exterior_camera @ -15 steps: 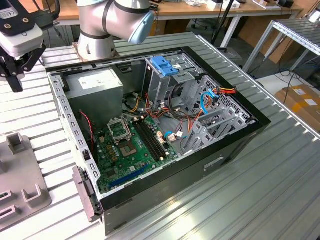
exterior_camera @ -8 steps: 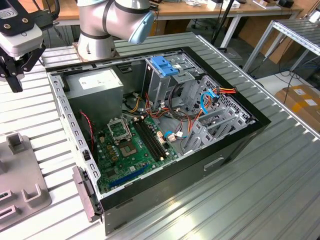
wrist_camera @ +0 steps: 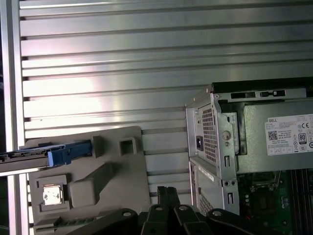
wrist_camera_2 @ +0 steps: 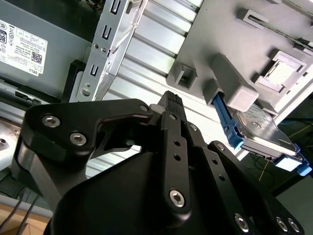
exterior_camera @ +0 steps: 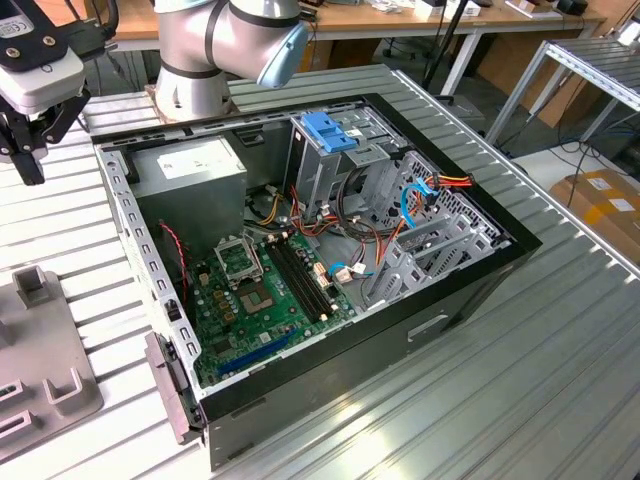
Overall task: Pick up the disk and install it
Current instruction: 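Reach for the disk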
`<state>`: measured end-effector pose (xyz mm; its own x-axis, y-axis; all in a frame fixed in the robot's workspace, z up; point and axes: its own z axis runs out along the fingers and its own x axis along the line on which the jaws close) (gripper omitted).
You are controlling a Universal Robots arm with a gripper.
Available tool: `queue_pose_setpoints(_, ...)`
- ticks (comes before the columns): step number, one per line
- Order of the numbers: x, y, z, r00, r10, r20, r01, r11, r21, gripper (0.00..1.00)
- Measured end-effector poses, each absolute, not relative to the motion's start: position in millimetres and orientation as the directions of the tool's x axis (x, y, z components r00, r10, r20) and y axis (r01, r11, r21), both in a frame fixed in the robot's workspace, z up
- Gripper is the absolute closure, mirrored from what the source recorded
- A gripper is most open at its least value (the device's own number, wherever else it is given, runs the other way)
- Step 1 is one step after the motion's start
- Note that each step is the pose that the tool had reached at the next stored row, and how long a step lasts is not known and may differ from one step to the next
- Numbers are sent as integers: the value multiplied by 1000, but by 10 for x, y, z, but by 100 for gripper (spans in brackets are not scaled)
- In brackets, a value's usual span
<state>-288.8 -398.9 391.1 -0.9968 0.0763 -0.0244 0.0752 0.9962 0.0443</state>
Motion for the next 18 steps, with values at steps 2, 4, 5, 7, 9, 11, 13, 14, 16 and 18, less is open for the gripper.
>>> queue_pose_setpoints(2,-2927,-3989,3911,-997,76,-24,75,996,44,89)
queue_pose_setpoints(4,-2935,-3989,3911,-997,76,-24,75,996,44,89)
queue_pose_setpoints(5,-2935,-3989,3911,-997,76,-24,75,996,44,89)
queue_pose_setpoints(7,-2937,-3989,3911,-997,76,-24,75,996,44,89)
queue_pose_setpoints(9,-2959,-3989,3911,-997,76,-24,75,996,44,89)
queue_pose_setpoints(11,-2967,-3989,3910,-997,76,-25,75,996,44,89)
queue_pose_setpoints(13,-2972,-3989,3911,-997,76,-24,75,996,44,89)
queue_pose_setpoints(14,-2973,-3989,3911,-997,76,-24,75,996,44,89)
queue_pose_setpoints(16,-2974,-3989,3910,-997,76,-24,75,996,44,89)
queue_pose_setpoints(18,-2976,-3989,3911,-997,76,-24,75,996,44,89)
